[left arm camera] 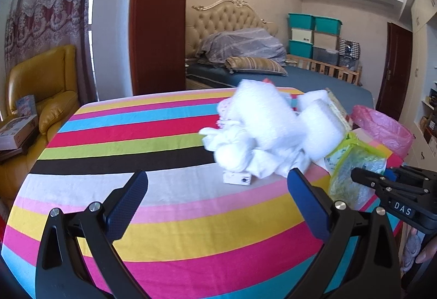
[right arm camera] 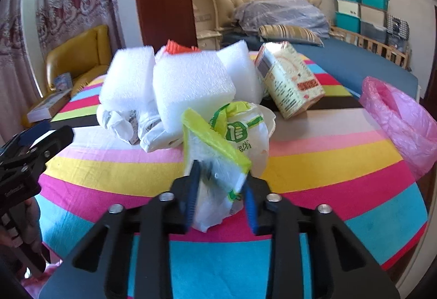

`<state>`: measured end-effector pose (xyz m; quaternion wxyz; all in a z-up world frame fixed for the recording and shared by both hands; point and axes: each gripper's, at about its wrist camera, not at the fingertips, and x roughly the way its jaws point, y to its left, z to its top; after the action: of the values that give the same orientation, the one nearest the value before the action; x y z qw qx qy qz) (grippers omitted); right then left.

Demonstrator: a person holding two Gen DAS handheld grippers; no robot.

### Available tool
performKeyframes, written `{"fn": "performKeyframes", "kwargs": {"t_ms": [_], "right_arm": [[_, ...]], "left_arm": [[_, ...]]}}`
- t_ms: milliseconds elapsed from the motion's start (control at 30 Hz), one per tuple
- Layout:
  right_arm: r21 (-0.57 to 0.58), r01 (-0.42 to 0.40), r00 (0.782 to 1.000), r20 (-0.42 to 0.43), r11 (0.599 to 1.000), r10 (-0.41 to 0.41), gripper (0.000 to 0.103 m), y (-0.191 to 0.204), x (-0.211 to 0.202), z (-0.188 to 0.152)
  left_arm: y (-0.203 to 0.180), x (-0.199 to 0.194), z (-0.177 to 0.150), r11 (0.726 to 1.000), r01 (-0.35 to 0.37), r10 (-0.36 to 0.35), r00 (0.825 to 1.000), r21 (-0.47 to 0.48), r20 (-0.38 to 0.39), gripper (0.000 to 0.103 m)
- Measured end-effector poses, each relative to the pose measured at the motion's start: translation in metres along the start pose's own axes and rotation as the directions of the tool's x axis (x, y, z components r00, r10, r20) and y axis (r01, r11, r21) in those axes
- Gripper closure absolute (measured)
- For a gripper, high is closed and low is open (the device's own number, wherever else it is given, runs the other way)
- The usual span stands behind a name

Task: Collect trash
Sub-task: 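Grasp the green-and-white plastic bag with the right tool while the left tool grasps a white foam sheet, then carry both held items over the pink bin and open both tools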

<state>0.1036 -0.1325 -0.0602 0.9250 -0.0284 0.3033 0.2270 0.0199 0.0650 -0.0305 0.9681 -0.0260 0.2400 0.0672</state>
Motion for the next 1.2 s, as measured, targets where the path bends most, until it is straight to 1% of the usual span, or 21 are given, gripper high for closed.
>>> {"fn": "performKeyframes", "kwargs": {"t_ms": [67,133,300,433,533,633,700,733,767,800,900,1000,1133,1200], "right_arm": [[-0.017,0.007,1.0,0.026,1.0,-0.007,0.081,-0.004,-0.008,0.0],[-0.011,0.013,0.999,0.043,1.0,-0.012,0.082,-0.012,-0.016,-0.001],[0.057,0.025,0.997,0.076,0.998,-0.03,0.082,-0.044,-0.032,-0.002],[0.094,0.032,0.996,0.083,0.995,-0.04,0.082,-0.063,-0.037,-0.005],[0.123,0.031,0.996,0.08,0.992,-0.041,0.082,-0.073,-0.036,-0.008],[0.155,0.013,0.997,0.069,0.988,-0.024,0.082,-0.081,-0.032,-0.012],[0.167,0.003,0.998,0.064,0.986,-0.014,0.082,-0.081,-0.031,-0.018],[0.172,-0.002,0.998,0.06,0.985,-0.009,0.082,-0.082,-0.029,-0.02],[0.181,-0.007,0.998,0.061,0.983,-0.004,0.082,-0.084,-0.027,-0.022],[0.187,-0.011,0.998,0.062,0.982,-0.001,0.082,-0.083,-0.026,-0.024],[0.211,-0.03,0.998,0.068,0.977,0.016,0.082,-0.087,-0.023,-0.024],[0.228,-0.045,0.997,0.074,0.973,0.029,0.082,-0.091,-0.024,-0.026],[0.24,-0.056,0.996,0.08,0.969,0.038,0.082,-0.093,-0.024,-0.027],[0.248,-0.059,0.996,0.083,0.967,0.039,0.082,-0.097,-0.025,-0.028]], "left_arm": [[-0.007,0.003,0.004,0.999,0.035,-0.035,0.999,0.004,-0.018,0.004],[-0.014,0.005,0.009,0.999,0.041,-0.041,0.999,0.006,-0.017,0.004],[-0.033,0.018,0.029,0.999,0.03,-0.03,1.0,0.034,-0.002,0.004],[-0.049,0.032,0.044,0.997,0.015,-0.016,1.0,0.071,0.018,0.004],[-0.063,0.043,0.053,0.995,-0.005,0.002,0.999,0.098,0.032,0.007],[-0.072,0.059,0.059,0.991,-0.041,0.037,0.999,0.124,0.033,0.014],[-0.073,0.07,0.059,0.99,-0.053,0.051,0.999,0.134,0.013,0.024],[-0.074,0.076,0.058,0.989,-0.056,0.056,0.998,0.139,-0.001,0.027],[-0.075,0.08,0.057,0.988,-0.056,0.058,0.998,0.142,-0.012,0.035],[-0.075,0.084,0.055,0.987,-0.058,0.062,0.998,0.147,-0.023,0.039],[-0.074,0.083,0.051,0.985,-0.08,0.082,0.997,0.153,-0.007,0.04],[-0.075,0.075,0.051,0.982,-0.099,0.096,0.995,0.16,0.032,0.04],[-0.079,0.051,0.055,0.982,-0.097,0.08,0.991,0.162,0.111,0.04],[-0.08,0.04,0.057,0.982,-0.086,0.064,0.989,0.167,0.133,0.04]]}}
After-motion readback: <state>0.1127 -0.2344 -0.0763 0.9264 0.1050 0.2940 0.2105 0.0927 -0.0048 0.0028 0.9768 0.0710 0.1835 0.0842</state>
